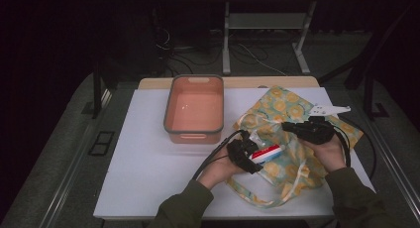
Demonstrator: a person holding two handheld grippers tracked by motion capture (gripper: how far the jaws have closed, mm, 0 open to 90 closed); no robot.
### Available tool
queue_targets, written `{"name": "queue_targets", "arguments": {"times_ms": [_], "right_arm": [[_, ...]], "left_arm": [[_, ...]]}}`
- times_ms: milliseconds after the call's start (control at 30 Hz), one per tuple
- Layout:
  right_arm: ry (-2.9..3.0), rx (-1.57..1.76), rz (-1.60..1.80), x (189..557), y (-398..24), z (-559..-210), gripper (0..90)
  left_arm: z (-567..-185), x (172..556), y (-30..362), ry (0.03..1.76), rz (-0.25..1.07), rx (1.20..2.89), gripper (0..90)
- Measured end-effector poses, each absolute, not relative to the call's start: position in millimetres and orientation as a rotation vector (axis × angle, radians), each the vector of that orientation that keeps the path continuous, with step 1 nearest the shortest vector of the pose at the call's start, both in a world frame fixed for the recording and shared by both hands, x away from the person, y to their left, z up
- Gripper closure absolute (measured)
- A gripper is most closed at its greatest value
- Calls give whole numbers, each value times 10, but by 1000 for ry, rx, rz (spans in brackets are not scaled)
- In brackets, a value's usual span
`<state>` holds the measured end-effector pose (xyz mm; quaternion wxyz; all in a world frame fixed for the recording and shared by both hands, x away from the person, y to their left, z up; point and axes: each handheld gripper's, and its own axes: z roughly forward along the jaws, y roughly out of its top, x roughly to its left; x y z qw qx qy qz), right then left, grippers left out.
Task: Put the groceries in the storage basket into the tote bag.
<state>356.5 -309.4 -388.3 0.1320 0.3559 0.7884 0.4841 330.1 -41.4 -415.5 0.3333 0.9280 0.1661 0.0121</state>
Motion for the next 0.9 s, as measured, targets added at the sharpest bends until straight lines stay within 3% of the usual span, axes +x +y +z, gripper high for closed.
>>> {"name": "queue_targets", "arguments": {"times_ms": [167, 300, 600, 900], "right_arm": [[2287, 1034, 1404, 3568, -3097, -3886, 898], [2292, 1034, 1399, 3565, -3088, -3886, 898], [2291, 1034, 1397, 3561, -3080, -3894, 898], [2297, 1028, 1396, 3560, -3058, -3896, 898]], "left_arm": [[-4090, 3106, -81, 449, 93, 2351, 294], [-4180, 3003, 121, 480, 119, 2356, 314], [-4326, 2978, 211, 436, 144, 2398, 691], [-4289, 3009, 246, 440, 197, 2388, 866]]}}
